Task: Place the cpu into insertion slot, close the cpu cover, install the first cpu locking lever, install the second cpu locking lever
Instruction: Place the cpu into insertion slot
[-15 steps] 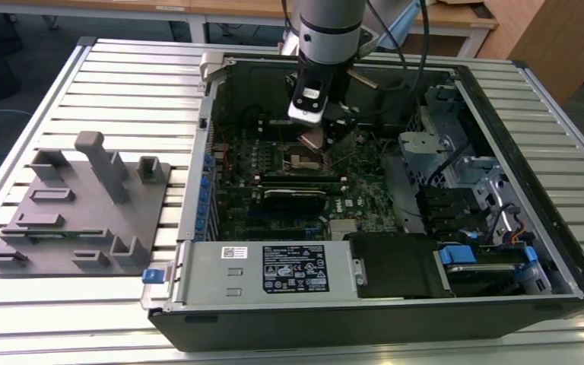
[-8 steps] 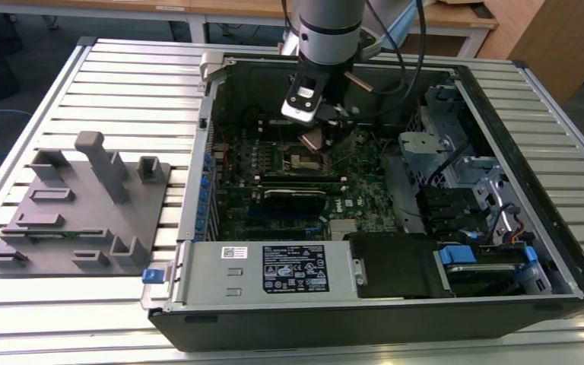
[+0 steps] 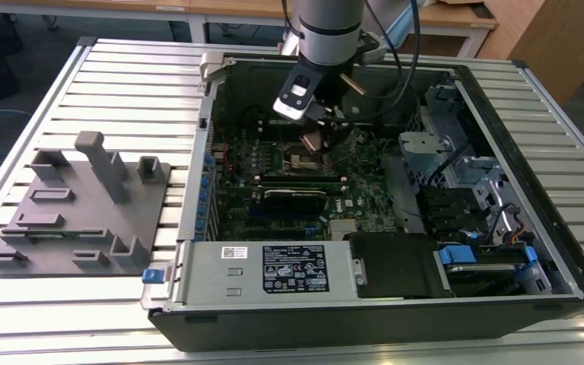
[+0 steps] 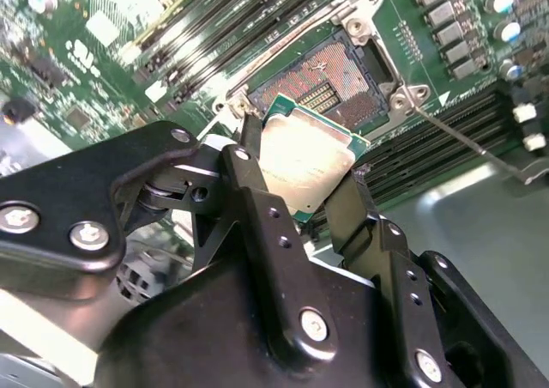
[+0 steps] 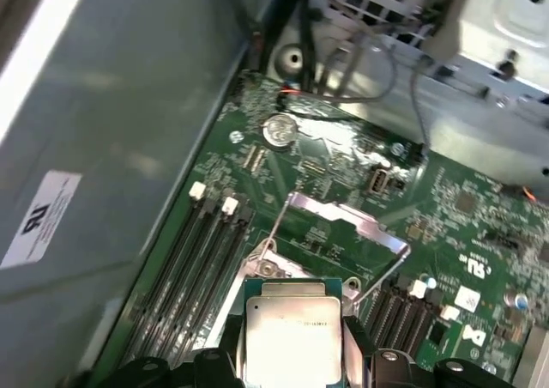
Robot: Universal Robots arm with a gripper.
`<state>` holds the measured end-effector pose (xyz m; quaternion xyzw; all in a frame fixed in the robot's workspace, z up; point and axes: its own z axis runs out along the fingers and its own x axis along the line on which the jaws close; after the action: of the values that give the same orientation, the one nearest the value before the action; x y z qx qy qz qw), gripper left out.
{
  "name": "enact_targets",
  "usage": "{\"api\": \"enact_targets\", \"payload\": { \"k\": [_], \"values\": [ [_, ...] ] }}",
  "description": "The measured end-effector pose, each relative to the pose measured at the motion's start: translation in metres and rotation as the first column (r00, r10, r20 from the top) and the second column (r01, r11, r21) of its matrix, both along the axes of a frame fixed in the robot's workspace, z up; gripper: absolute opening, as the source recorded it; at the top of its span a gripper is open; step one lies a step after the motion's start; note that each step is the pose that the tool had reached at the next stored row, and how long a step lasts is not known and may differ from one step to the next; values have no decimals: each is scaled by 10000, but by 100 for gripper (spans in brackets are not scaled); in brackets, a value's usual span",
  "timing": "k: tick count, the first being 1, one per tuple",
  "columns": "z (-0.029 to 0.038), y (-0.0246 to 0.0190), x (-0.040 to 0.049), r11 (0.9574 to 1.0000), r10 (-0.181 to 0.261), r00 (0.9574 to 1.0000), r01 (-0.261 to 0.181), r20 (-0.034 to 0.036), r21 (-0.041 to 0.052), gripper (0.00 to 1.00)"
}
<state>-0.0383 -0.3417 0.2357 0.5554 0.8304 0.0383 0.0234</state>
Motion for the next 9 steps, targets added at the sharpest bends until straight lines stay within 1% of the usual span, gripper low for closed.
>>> {"api": "enact_targets", "payload": {
  "k": [2,4,6,9],
  "values": [
    [-3,0,0,9994,-359,9994,359,0,0,54],
    [-7,0,0,9974,-719,9974,719,0,1,54],
    [-11,0,0,9941,-1089,9941,1089,0,0,54],
    [-17,0,0,9869,-1613,9869,1613,1,0,54]
  ]
}}
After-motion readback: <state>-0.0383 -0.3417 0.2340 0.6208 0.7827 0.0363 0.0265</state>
